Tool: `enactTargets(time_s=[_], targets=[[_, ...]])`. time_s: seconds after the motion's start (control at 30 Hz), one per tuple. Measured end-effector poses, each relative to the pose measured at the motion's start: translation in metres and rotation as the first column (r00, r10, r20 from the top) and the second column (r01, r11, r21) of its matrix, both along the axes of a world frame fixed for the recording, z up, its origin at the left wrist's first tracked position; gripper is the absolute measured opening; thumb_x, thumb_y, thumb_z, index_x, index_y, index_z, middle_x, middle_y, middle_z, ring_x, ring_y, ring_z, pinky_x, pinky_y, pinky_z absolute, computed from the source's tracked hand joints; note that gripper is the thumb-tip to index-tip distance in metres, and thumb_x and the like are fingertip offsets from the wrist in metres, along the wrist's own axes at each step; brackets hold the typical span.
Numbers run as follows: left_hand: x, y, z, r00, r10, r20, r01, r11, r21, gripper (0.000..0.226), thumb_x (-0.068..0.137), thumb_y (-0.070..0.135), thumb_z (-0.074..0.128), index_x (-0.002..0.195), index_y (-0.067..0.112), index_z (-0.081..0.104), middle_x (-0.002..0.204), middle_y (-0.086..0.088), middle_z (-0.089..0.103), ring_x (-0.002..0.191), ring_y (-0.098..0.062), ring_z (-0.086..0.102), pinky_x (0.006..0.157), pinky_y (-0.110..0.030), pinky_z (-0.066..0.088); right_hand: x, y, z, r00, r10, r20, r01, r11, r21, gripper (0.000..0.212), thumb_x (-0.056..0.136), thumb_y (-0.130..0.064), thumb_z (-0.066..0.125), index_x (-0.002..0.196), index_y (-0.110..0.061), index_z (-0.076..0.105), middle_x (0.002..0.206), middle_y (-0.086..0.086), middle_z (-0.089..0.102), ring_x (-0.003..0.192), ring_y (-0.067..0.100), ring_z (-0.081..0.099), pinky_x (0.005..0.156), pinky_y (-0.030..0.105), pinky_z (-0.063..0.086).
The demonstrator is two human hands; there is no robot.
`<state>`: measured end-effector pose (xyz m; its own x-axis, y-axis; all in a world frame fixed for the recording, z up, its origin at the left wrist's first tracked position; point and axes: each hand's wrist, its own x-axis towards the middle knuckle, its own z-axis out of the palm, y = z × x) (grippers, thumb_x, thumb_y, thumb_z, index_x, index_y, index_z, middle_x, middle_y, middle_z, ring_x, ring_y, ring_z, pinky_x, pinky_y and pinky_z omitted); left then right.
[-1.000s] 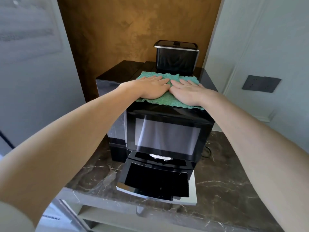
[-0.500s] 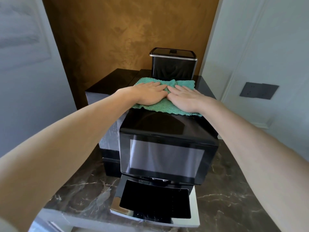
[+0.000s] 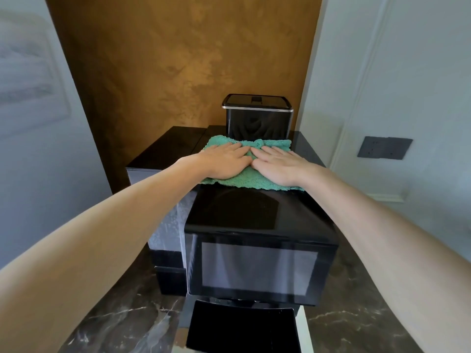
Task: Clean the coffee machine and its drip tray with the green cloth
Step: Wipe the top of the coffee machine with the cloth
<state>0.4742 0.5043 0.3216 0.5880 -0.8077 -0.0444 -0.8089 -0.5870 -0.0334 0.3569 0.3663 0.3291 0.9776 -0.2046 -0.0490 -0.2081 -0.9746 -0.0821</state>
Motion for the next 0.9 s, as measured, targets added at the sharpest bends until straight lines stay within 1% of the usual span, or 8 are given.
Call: enactTargets(time_s=[0.1, 0.13, 0.27, 0.37, 0.5, 0.6, 0.73, 0.9], targets=[[0.0, 0.0, -0.001, 0.999, -0.024, 0.031, 0.024, 0.999, 0.028, 0.098, 0.08, 0.064, -0.005, 0.165, 0.02, 0.016, 0.174, -0.006, 0.006, 0.16, -0.025, 0.003, 0.128, -0.052, 0.011, -0.002, 0.002, -0.001, 1.0, -0.009, 0.008, 0.009, 1.0, -0.005, 0.061, 0.106, -0.054, 0.009, 0.163, -0.036, -0.001, 0.172, -0.006, -0.004, 0.158, 0.017, -0.004, 0.128, 0.046, 0.002], [-0.002, 0.001, 0.0, 0.999, -0.027, 0.039, 0.026, 0.999, 0.041, 0.102, 0.076, 0.064, -0.005, 0.165, 0.019, 0.016, 0.174, -0.006, 0.005, 0.16, -0.026, 0.003, 0.128, -0.053, 0.011, -0.003, 0.003, -0.001, 1.0, -0.013, 0.009, 0.014, 1.0, -0.008, 0.061, 0.106, -0.053, 0.009, 0.163, -0.035, -0.001, 0.172, -0.006, -0.004, 0.158, 0.017, -0.004, 0.128, 0.047, 0.002], [-0.013, 0.006, 0.003, 0.999, -0.01, 0.039, 0.008, 0.998, 0.062, 0.09, 0.084, 0.054, 0.001, 0.165, 0.017, 0.013, 0.174, -0.007, 0.001, 0.16, -0.029, -0.001, 0.128, -0.055, 0.01, -0.008, 0.006, -0.002, 0.999, -0.032, 0.006, 0.032, 0.999, -0.015, 0.061, 0.106, -0.052, 0.009, 0.163, -0.035, -0.001, 0.172, -0.004, -0.004, 0.158, 0.02, -0.003, 0.128, 0.048, 0.001], [-0.019, 0.009, 0.002, 1.0, 0.013, 0.025, -0.014, 0.999, 0.052, 0.065, 0.105, 0.045, 0.012, 0.165, 0.018, 0.012, 0.174, -0.006, -0.001, 0.16, -0.029, -0.003, 0.128, -0.055, 0.009, -0.014, 0.01, -0.001, 0.999, -0.049, 0.002, 0.049, 0.999, -0.016, 0.061, 0.105, -0.052, 0.01, 0.163, -0.036, 0.0, 0.172, -0.003, -0.004, 0.158, 0.02, -0.003, 0.127, 0.049, 0.001], [-0.03, 0.015, 0.003, 0.998, 0.055, -0.018, -0.055, 0.998, 0.027, 0.068, 0.104, 0.051, 0.011, 0.165, 0.021, 0.01, 0.174, -0.005, -0.002, 0.16, -0.027, -0.003, 0.128, -0.054, 0.007, -0.026, 0.014, 0.0, 0.999, -0.04, -0.011, 0.04, 0.999, -0.02, 0.062, 0.105, -0.054, 0.009, 0.163, -0.036, -0.002, 0.172, -0.002, -0.005, 0.158, 0.023, -0.004, 0.127, 0.05, 0.0], [-0.041, 0.021, 0.005, 0.998, 0.053, -0.017, -0.052, 0.997, 0.055, 0.078, 0.096, 0.056, 0.006, 0.165, 0.02, 0.011, 0.174, -0.007, -0.003, 0.16, -0.028, -0.005, 0.128, -0.054, 0.006, -0.036, 0.017, 0.002, 0.999, -0.029, -0.025, 0.028, 0.999, -0.014, 0.062, 0.105, -0.055, 0.009, 0.163, -0.036, -0.003, 0.172, -0.001, -0.006, 0.158, 0.023, -0.005, 0.127, 0.05, 0.0], [-0.067, 0.03, 0.01, 0.998, 0.061, -0.027, -0.06, 0.997, 0.048, 0.058, 0.112, 0.041, 0.014, 0.166, 0.021, 0.004, 0.173, -0.007, -0.006, 0.16, -0.028, -0.007, 0.129, -0.052, 0.002, -0.053, 0.023, 0.002, 0.999, -0.009, -0.031, 0.009, 1.0, -0.017, 0.063, 0.105, -0.057, 0.009, 0.163, -0.037, -0.003, 0.172, -0.002, -0.007, 0.158, 0.023, -0.007, 0.127, 0.05, -0.001], [-0.093, 0.042, 0.01, 0.998, 0.009, 0.064, -0.016, 0.994, 0.112, 0.052, 0.114, 0.032, 0.019, 0.164, 0.019, 0.019, 0.173, -0.008, -0.006, 0.159, -0.033, -0.007, 0.128, -0.057, 0.006, -0.076, 0.033, 0.001, 1.0, 0.001, -0.026, -0.001, 1.0, -0.019, 0.062, 0.105, -0.056, 0.01, 0.163, -0.037, -0.002, 0.172, -0.002, -0.007, 0.158, 0.021, -0.007, 0.127, 0.05, -0.001]])
